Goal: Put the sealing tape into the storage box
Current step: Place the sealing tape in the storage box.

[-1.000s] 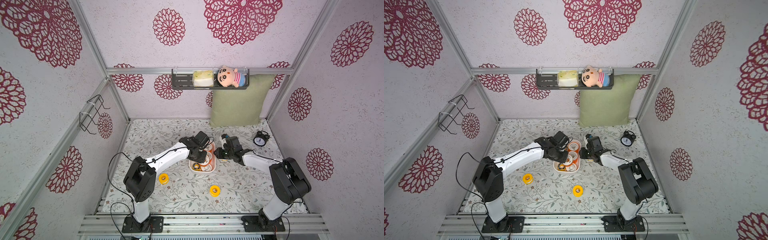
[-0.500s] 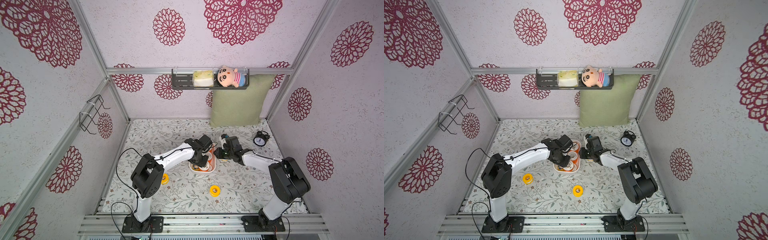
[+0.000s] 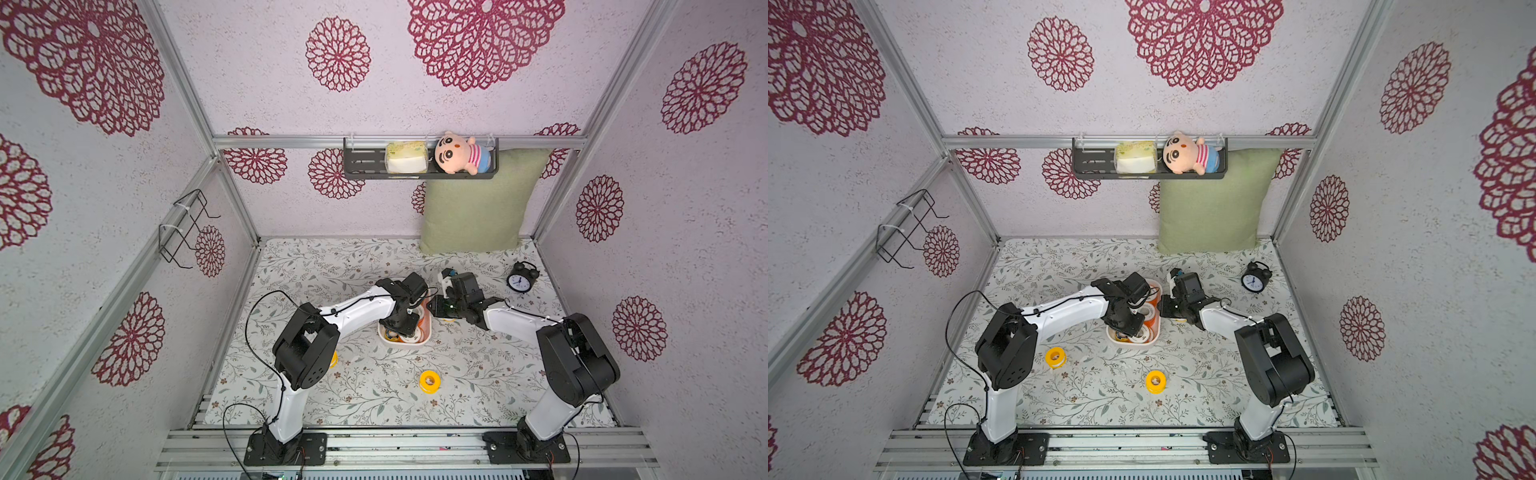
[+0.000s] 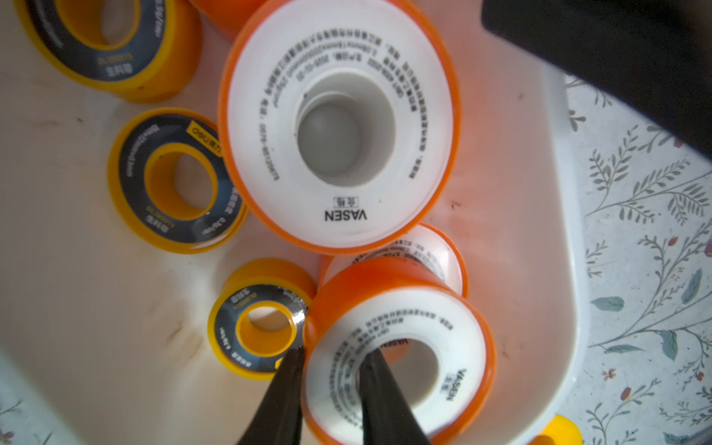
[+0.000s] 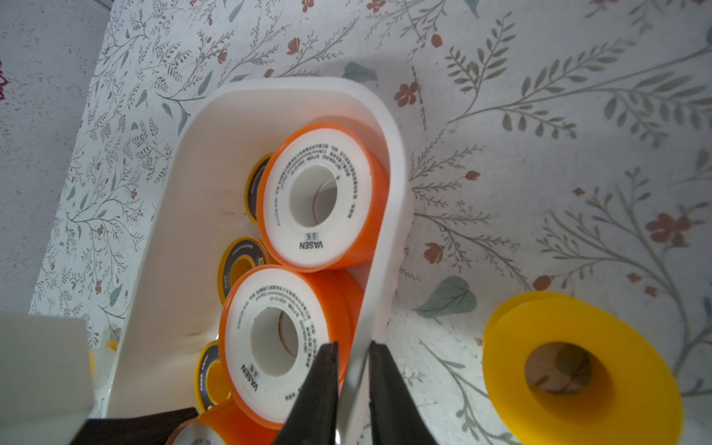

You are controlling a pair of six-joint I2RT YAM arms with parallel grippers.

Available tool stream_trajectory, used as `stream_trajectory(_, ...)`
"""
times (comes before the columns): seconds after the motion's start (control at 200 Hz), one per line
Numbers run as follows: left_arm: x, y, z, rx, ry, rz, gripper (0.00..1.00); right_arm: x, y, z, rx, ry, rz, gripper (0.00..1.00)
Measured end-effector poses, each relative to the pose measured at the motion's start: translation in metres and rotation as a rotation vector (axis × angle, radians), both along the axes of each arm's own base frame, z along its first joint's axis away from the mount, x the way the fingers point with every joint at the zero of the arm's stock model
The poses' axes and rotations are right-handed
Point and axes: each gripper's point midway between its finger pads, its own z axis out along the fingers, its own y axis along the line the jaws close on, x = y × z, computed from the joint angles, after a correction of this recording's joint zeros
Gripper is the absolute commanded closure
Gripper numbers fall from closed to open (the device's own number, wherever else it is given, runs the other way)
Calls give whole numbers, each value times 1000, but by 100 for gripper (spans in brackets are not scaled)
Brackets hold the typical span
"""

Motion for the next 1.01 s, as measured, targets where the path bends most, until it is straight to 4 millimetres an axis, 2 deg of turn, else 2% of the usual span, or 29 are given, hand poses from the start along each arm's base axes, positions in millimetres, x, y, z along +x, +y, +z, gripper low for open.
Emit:
stream_trajectory(0.38, 0, -7, -5, -22, 13, -5, 72, 0, 0, 0, 0, 0, 0, 80)
stream_trajectory(0.565, 1, -9, -7, -32, 18, -4, 64, 0, 0, 0, -1, 0, 1, 80)
stream_trajectory(0.68, 0, -9, -9, -30, 22, -5, 55, 0, 0, 0, -1, 0, 1, 80)
stream_trajectory(1.006, 3, -12, -8, -47, 6, -1, 47, 0, -1, 2, -5, -3, -2, 76)
